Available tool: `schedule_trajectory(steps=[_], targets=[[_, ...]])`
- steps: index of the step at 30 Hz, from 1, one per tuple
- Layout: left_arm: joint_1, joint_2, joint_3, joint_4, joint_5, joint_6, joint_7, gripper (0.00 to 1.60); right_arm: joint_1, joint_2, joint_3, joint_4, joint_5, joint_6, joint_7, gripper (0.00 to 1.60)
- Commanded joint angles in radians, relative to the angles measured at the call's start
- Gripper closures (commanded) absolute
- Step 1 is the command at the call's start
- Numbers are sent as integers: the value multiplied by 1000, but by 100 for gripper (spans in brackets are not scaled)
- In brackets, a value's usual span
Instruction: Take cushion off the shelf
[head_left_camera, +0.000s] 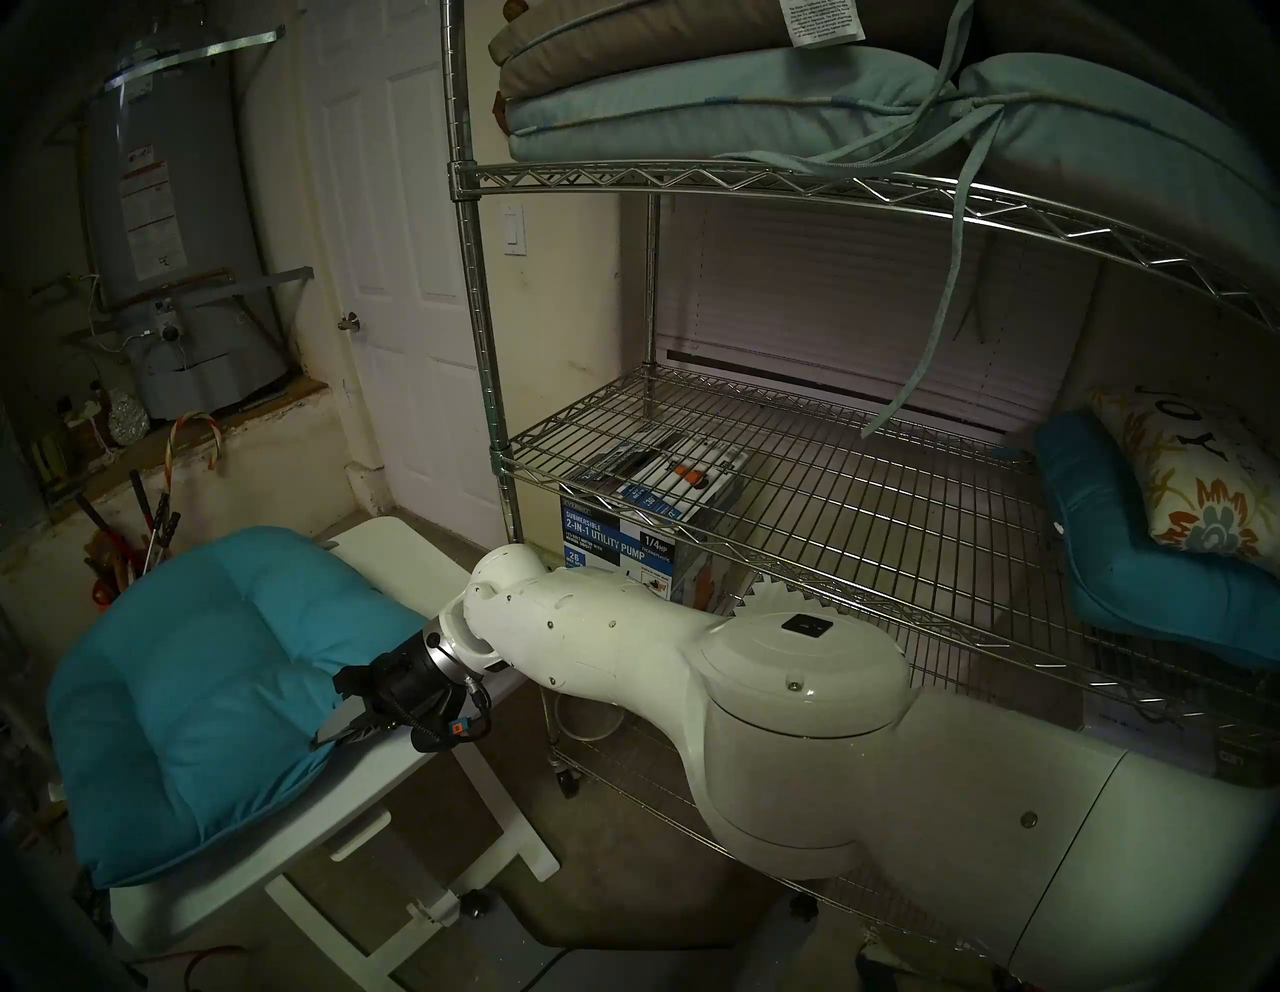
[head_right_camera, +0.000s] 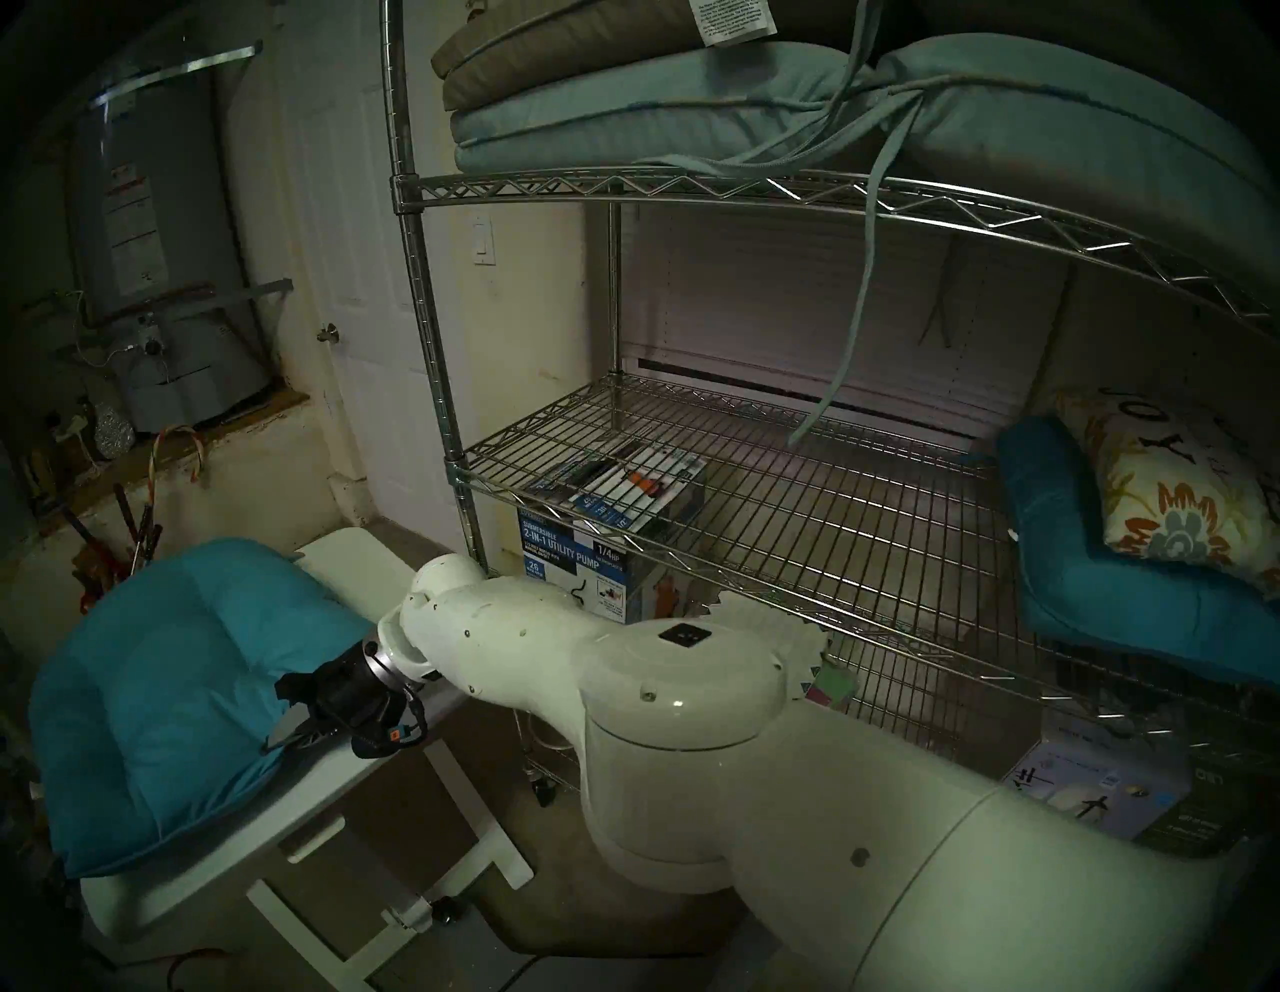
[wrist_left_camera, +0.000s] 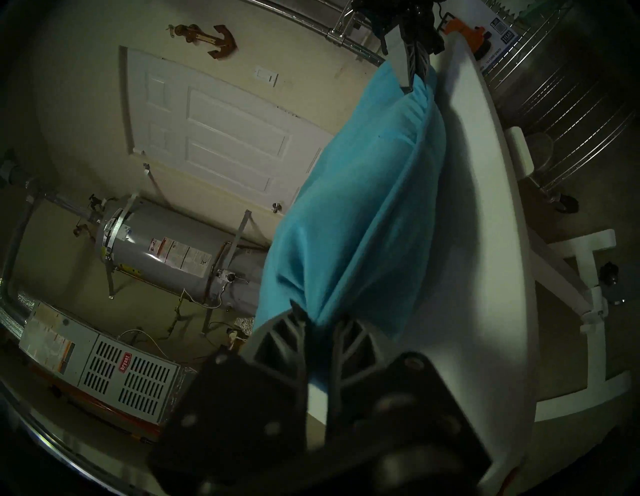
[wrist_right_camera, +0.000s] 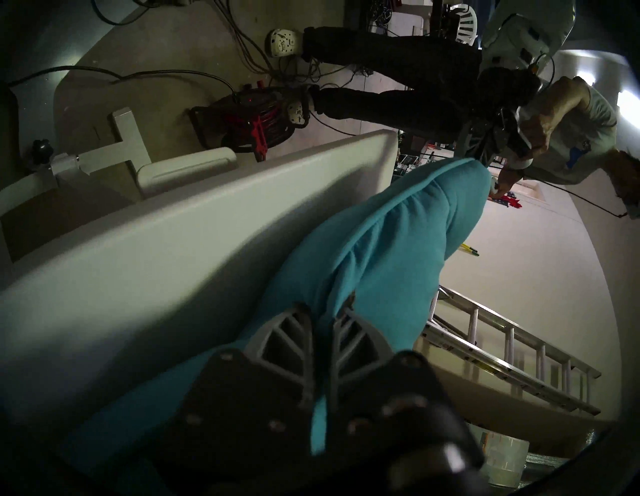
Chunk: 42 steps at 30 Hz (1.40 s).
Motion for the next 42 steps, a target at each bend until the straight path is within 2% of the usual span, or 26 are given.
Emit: schedule_trajectory(steps=[1, 10, 42], targets=[[6, 92, -70, 60, -30, 4, 29, 160, 4, 45, -6, -14, -5, -8, -26, 160], [-6, 136, -73, 96, -32, 4, 34, 160, 2, 68, -6, -37, -13, -6, -39, 160], [3, 134, -35, 78, -17, 4, 67, 160, 0, 80, 6, -59, -29, -8, -34, 160]])
